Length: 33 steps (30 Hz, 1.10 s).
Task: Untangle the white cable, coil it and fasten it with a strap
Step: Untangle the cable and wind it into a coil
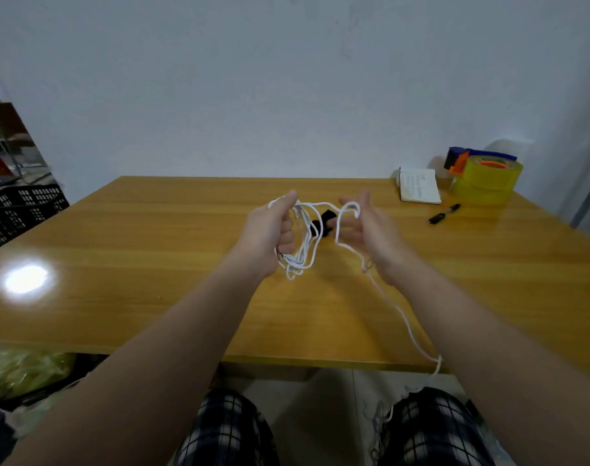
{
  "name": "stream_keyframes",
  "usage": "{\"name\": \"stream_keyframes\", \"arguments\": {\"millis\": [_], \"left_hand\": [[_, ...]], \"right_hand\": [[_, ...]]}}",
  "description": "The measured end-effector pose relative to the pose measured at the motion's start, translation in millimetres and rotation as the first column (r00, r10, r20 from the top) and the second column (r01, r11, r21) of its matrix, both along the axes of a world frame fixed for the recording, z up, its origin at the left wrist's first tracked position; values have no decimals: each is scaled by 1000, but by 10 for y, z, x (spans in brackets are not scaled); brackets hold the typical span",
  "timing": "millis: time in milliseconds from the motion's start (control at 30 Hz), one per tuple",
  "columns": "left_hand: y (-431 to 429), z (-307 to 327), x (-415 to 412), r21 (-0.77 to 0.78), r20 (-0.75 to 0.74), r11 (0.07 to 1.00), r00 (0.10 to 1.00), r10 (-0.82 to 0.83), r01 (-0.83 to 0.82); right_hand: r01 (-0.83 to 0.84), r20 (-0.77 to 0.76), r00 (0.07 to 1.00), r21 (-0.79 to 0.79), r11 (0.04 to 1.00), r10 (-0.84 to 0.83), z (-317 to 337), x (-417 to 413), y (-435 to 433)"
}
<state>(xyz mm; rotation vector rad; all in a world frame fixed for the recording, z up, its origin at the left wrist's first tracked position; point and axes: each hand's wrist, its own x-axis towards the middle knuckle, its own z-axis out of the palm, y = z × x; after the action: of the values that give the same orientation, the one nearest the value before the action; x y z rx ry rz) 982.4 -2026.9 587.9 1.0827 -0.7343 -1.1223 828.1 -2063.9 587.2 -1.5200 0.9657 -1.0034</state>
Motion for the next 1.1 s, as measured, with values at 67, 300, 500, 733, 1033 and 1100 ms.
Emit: {"name": "stream_keyframes", "arguments": {"millis": [67,300,500,733,1033,1100], "left_hand": [[1,37,14,-12,54,1000,998,-13,13],[32,92,126,-26,204,1000,979,11,-6],[15,74,131,-11,261,1000,965,23,-21],[31,154,179,-57,265,993,957,118,-106],[182,415,-164,-219,-225,943,927,-299,251],[172,445,-86,-223,-234,954,939,-252,200]], "right_hand": [[-222,211,963,279,934,165,69,33,88],[-154,-26,987,181,971,161,78,-143,-31],[-65,-347,937,-271,960,-35,231,-202,32],[368,-199,839,-479,797,-507,254,-434,-374],[202,-419,866,-203,958,-271,-249,-286,-421],[113,-479,847,-263,958,-231,-308,-284,-380]]}}
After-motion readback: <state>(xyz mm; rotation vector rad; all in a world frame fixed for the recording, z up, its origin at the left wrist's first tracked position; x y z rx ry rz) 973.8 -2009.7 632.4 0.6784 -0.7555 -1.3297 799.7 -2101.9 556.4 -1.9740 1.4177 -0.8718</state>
